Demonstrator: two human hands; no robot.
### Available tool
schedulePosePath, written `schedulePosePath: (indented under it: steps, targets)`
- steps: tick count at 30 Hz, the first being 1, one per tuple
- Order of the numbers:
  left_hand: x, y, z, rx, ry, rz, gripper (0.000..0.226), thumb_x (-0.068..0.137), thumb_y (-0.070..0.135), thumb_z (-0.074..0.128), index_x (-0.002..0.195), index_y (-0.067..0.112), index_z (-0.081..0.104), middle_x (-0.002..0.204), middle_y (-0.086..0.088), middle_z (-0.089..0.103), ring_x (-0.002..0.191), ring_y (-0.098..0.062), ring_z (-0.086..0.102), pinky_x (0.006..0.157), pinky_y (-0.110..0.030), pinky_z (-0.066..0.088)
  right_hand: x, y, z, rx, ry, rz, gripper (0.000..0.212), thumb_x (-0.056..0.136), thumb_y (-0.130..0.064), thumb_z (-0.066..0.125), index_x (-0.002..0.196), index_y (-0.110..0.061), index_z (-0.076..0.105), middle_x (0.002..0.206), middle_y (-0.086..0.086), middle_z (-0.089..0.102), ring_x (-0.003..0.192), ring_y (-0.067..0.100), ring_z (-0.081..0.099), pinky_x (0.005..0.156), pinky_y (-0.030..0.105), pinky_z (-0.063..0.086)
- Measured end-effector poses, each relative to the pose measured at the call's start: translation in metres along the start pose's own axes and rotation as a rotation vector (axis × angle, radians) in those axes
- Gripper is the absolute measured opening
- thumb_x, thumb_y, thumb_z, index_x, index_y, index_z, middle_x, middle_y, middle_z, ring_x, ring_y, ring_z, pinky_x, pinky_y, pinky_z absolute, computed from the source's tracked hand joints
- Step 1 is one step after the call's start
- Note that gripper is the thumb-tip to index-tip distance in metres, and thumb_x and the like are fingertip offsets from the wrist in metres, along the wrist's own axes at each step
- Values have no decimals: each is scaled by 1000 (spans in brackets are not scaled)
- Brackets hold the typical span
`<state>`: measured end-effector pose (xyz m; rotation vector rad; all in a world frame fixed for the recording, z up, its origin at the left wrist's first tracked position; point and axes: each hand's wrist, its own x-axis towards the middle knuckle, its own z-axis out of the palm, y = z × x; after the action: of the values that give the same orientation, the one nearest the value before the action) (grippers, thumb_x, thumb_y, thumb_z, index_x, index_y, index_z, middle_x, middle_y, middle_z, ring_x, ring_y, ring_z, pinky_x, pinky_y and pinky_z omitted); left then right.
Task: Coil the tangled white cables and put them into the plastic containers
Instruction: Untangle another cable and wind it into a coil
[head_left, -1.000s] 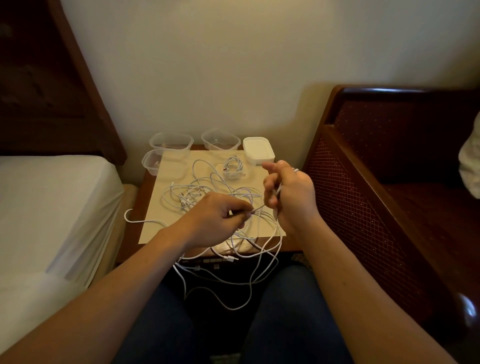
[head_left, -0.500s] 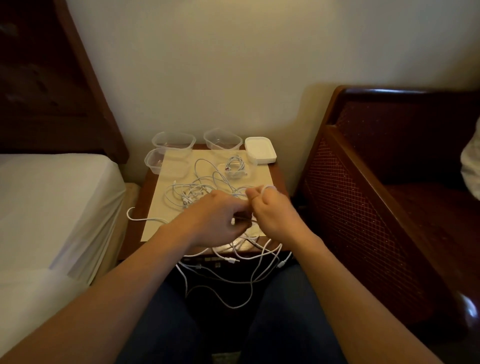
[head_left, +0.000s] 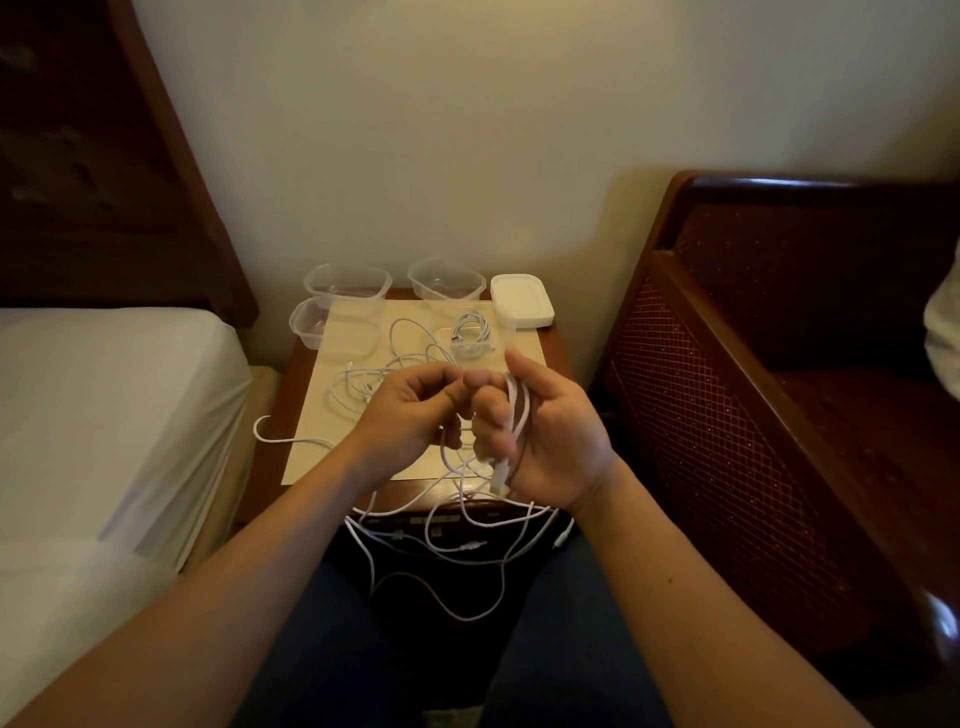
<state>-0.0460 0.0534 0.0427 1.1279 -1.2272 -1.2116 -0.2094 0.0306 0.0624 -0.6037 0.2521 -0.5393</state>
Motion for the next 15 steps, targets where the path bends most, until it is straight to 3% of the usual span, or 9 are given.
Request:
schedulePosePath:
  steps: [2,4,6,10,13,15]
  targets:
    - [-3,-3,6,9,0,-74,21,99,6,57,87,14,72,71,-8,65,60,-26,56,59,-35,53,-1,-4,4,35,84,-129,52,106,-40,33,116,1,64,91,12,75,78,22,75,63,25,57]
    - [-6,-3,14,43,-71,-115,23,101,4,55,84,11,69,69,-4,66,57,-22,58,59,-33,54,-1,-8,4,37,129,-215,54,108,-38,32,133,3,57,120,17,72,106,26,72,82,28,60]
    - [-8,-4,19,72,-147,-148,18,101,2,54,89,6,67,71,-8,65,62,-25,61,64,-33,55,2,-9,2,-61,184,-303,52,110,-34,29,140,4,50,133,18,66,122,29,65,96,33,56]
    - [-7,-3,19,266,-229,-209,17,104,10,54,103,6,70,69,-13,67,70,-28,62,71,-35,52,6,-8,-6,-372,357,-427,40,111,-27,30,136,-4,53,132,11,67,125,24,63,108,41,49]
    - [-5,3,15,458,-262,-209,20,103,22,57,106,12,74,66,-9,69,72,-29,68,82,-36,54,5,-5,-12,-877,499,-419,26,111,-28,37,120,-29,60,131,-4,66,129,12,58,113,38,42]
    - [-7,7,15,476,-322,-238,19,102,21,59,109,11,73,65,-6,66,67,-27,67,79,-37,57,4,-3,-17,-1236,642,-396,33,110,-35,38,136,-25,55,143,-5,56,133,8,51,114,35,41]
